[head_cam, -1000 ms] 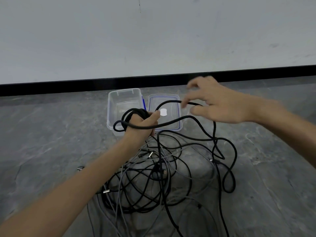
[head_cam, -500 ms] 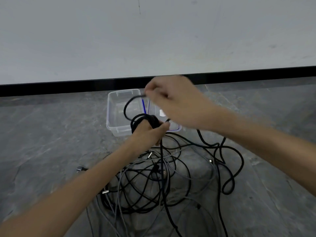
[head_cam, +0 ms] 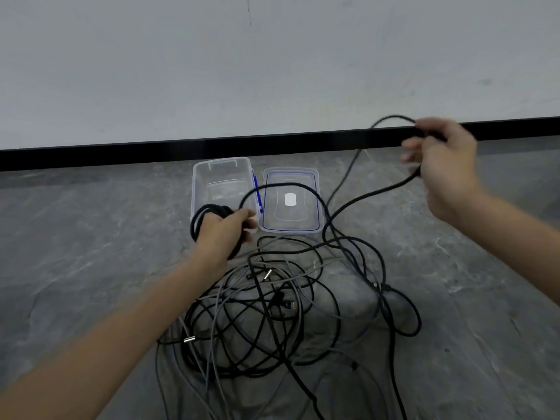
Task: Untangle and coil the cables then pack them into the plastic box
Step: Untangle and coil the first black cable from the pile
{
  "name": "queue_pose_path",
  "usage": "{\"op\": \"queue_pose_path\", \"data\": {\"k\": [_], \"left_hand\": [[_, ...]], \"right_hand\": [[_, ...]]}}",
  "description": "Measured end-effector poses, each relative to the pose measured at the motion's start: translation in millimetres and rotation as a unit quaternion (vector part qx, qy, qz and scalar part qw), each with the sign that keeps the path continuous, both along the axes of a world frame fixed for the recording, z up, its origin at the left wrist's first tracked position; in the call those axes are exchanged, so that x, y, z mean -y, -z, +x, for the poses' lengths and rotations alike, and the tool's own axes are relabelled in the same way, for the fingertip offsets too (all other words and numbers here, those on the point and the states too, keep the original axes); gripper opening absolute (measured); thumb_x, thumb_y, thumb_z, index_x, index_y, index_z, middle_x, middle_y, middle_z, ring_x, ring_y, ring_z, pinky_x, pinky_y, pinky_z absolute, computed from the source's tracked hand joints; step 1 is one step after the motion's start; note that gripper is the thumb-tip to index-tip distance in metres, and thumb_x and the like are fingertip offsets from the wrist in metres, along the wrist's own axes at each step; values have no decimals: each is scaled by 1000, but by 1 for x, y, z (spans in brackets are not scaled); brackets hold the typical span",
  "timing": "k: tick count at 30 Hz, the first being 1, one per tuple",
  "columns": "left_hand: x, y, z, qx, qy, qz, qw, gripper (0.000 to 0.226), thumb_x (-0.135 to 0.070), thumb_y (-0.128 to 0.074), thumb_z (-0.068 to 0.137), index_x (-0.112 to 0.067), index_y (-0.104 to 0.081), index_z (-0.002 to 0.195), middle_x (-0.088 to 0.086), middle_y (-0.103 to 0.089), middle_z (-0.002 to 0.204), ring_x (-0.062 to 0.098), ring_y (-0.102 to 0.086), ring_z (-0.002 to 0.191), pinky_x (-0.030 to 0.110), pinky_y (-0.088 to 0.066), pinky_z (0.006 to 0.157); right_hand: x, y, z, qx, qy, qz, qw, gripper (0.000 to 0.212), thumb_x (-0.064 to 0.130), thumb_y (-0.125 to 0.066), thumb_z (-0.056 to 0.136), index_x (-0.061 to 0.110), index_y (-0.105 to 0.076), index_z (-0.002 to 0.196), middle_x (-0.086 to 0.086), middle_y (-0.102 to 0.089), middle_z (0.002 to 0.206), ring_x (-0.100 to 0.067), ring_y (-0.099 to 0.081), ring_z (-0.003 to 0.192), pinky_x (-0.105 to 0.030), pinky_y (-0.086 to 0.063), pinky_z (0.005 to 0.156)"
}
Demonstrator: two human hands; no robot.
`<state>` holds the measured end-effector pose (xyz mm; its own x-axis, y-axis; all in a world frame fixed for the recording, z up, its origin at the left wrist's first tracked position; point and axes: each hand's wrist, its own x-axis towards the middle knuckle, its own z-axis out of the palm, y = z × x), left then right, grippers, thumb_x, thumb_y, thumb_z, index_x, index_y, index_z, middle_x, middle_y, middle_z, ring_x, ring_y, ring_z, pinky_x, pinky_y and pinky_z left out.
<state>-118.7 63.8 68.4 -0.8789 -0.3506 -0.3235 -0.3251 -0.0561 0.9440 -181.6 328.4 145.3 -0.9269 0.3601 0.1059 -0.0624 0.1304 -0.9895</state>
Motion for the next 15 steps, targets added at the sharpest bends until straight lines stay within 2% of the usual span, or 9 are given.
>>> {"op": "queue_pose_path", "data": {"k": [2, 3, 5, 7, 8, 10, 11, 13, 15], "left_hand": [[8, -2, -6, -25, -34, 40, 998, 17, -12, -55, 97, -10, -66, 84, -2, -59, 66, 10, -51, 56, 21, -45, 62], [10, -5, -9, -42, -39, 47, 997, 18, -12, -53, 98, -10, -65, 85, -5, -57, 62, 10, -49, 55, 22, -44, 63], [10, -12, -12, -77, -35, 53, 995, 19, -12, -51, 100, -10, -64, 86, -9, -52, 54, 9, -46, 53, 21, -41, 59], [6, -21, -13, -106, -20, 53, 993, 20, -14, -50, 100, -12, -62, 85, -10, -49, 51, 10, -44, 52, 19, -40, 56], [3, -26, -13, -117, -11, 55, 992, 20, -14, -50, 100, -12, -62, 84, -10, -47, 50, 10, -43, 51, 18, -39, 54], [-4, -33, -14, -136, 11, 63, 989, 20, -15, -50, 100, -13, -61, 83, -10, -45, 49, 10, -42, 49, 18, -39, 54], [-8, -35, -13, -143, 25, 69, 987, 21, -14, -50, 100, -13, -61, 82, -10, -43, 49, 10, -42, 47, 19, -39, 55], [-16, -38, -10, -152, 59, 85, 983, 21, -13, -50, 100, -11, -60, 82, -8, -41, 50, 9, -40, 45, 20, -41, 58], [-21, -37, -6, -156, 101, 90, 978, 21, -12, -49, 100, -9, -59, 83, -8, -39, 50, 9, -39, 44, 21, -45, 64]], "right_hand": [[-11, 20, 8, 81, -47, 107, 990, 25, -2, -41, 94, 13, -62, 96, 3, -63, 65, -7, -52, 52, -16, -39, 47], [-16, 30, 13, 140, -104, 186, 967, 19, 2, -47, 94, 8, -65, 93, 0, -65, 65, -9, -53, 52, -18, -39, 47], [-23, 47, 23, 278, -248, 330, 867, 16, 6, -51, 94, -1, -66, 92, -10, -69, 70, -13, -55, 52, -20, -39, 47], [-23, 63, 33, 400, -375, 401, 734, 21, 12, -48, 96, -1, -63, 89, -11, -73, 74, -13, -57, 52, -19, -41, 48], [-21, 72, 38, 434, -417, 418, 681, 22, 14, -46, 97, 1, -61, 88, -9, -73, 75, -11, -58, 52, -17, -41, 49], [-11, 89, 48, 461, -477, 424, 617, 20, 14, -43, 97, 3, -59, 90, -8, -71, 74, -8, -56, 47, -15, -38, 46], [-5, 95, 53, 457, -496, 421, 606, 18, 11, -42, 97, 3, -58, 95, -9, -69, 73, -8, -55, 45, -15, -37, 44], [7, 98, 56, 411, -507, 432, 622, 17, 5, -42, 95, 6, -56, 105, -9, -68, 71, -9, -54, 43, -16, -37, 42], [18, 88, 52, 273, -453, 488, 695, 18, 5, -47, 93, 10, -61, 103, 0, -65, 67, -7, -54, 48, -16, -42, 46]]}}
